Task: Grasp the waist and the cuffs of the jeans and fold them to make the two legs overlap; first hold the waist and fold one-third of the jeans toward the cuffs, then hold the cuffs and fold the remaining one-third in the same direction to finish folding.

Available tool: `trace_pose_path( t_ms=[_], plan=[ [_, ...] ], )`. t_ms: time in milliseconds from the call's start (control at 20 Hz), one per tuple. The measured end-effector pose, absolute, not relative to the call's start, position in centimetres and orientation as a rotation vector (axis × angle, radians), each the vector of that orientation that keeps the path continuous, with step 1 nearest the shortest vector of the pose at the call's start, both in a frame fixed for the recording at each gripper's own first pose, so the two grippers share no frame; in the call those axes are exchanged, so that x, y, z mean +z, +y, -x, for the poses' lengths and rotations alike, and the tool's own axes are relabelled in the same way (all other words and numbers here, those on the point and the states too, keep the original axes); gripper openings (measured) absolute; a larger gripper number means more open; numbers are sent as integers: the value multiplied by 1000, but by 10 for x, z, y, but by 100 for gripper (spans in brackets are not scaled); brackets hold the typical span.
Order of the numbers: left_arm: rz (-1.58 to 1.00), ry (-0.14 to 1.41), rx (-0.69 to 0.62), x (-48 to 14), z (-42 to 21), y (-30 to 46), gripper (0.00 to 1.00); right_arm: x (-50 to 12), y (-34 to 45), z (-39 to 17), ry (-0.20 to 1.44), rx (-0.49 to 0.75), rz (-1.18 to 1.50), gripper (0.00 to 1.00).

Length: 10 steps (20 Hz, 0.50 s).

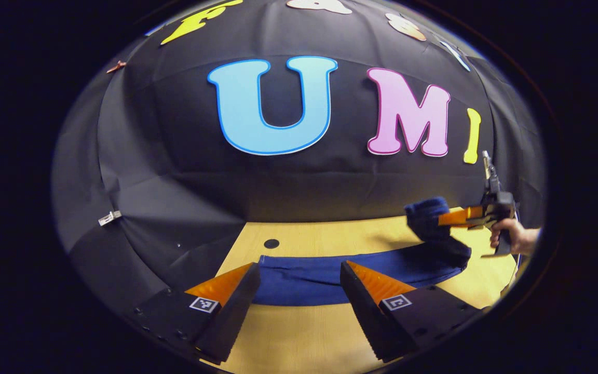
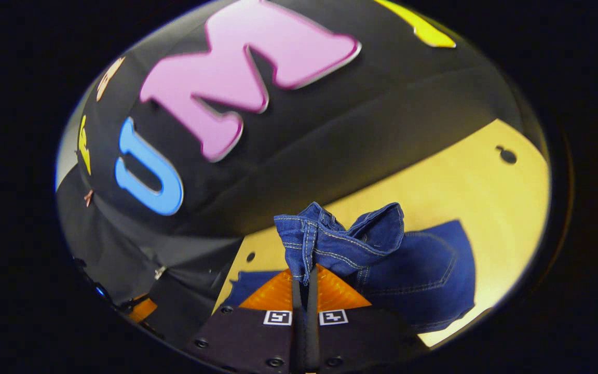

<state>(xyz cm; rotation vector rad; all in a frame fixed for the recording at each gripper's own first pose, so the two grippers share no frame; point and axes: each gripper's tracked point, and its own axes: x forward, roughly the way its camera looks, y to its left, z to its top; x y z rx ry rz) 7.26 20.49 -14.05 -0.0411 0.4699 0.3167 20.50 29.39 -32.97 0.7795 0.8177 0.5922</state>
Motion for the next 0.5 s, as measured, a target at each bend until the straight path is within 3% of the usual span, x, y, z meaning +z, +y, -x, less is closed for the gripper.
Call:
trace_pose_path(
  t_ms=[250, 350, 400, 500],
  plan=[
    [219, 534, 342, -182, -76, 215, 98, -413, 326, -181, 1061, 660, -638, 4],
    [312, 542, 337, -194, -81, 216, 100, -408, 323, -203, 1027, 669, -662, 5],
    [341, 545, 336, -199, -81, 219, 97, -395, 324, -206, 1022, 703, -713, 14],
    [380, 563, 343, -212, -86, 223, 97, -359, 310, -211, 1031, 746, -774, 71]
  ],
)
